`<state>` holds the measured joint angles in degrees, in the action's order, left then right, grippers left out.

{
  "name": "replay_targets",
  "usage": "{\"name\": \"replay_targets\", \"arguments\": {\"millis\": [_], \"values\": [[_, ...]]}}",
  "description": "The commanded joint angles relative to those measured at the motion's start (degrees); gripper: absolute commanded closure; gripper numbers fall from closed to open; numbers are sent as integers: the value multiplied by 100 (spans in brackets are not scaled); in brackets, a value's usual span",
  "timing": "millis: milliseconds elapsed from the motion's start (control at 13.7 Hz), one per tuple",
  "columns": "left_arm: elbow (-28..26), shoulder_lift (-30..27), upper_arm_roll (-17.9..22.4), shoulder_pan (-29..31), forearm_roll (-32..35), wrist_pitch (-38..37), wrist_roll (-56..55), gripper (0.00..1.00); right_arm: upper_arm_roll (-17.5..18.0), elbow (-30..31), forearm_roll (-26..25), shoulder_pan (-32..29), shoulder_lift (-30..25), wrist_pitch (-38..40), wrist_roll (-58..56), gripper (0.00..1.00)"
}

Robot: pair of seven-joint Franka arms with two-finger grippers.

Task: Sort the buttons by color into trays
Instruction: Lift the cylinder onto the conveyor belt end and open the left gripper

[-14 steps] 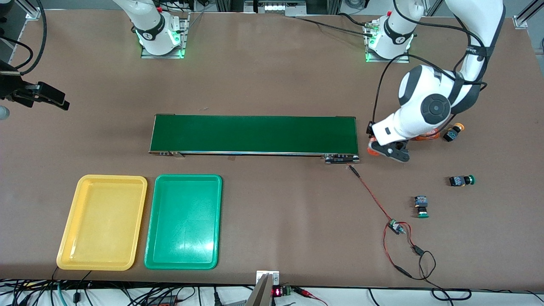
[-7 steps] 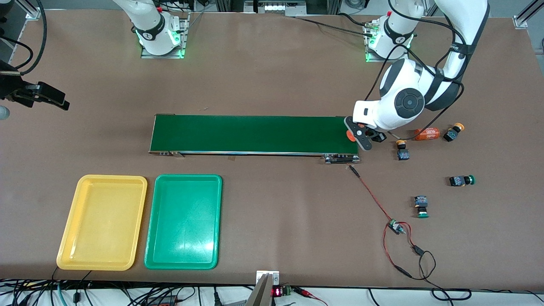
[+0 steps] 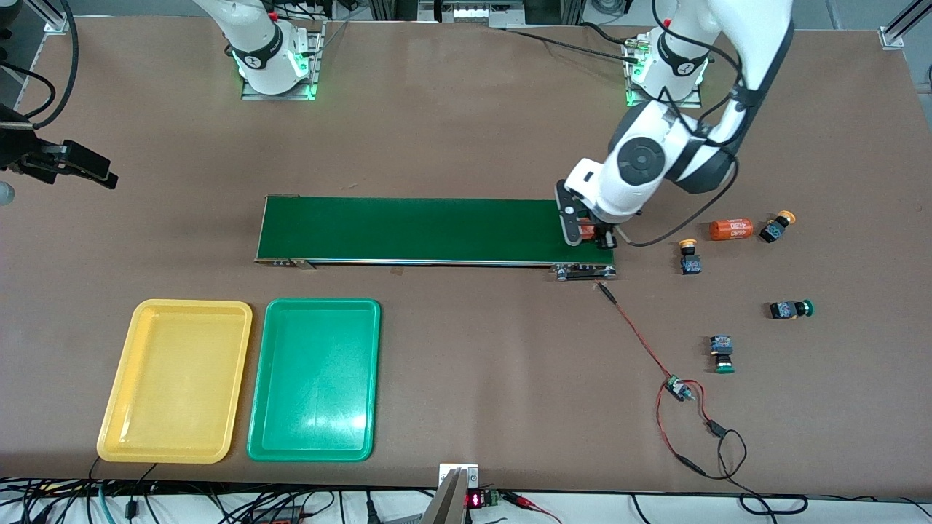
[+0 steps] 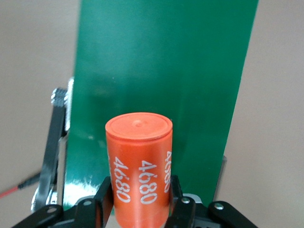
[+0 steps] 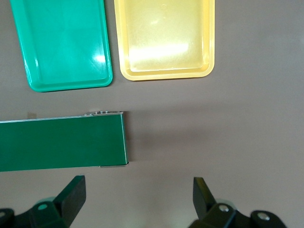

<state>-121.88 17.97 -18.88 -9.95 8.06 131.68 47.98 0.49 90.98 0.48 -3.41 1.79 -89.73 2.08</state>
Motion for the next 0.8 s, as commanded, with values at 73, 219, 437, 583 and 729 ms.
{"name": "replay_targets", "arguments": {"millis": [73,219,437,583,729], "values": [[-3,-22,15,-77,310,42,177,100,-13,-63,102,-37,14,-9,11,0],[15,65,15,-77,310,33,177,93,-13,-54,102,-37,14,-9,11,0],[50,66,7,-59,319,16,186,0,-13,-63,102,-37,14,-1,11,0],[207,-100,-11,-68,310,-177,186,0,-22,-63,102,-37,14,-1,11,0],[811,-268,-37,-77,319,-1112,177,0,-22,-54,102,-37,14,-1,11,0]]}}
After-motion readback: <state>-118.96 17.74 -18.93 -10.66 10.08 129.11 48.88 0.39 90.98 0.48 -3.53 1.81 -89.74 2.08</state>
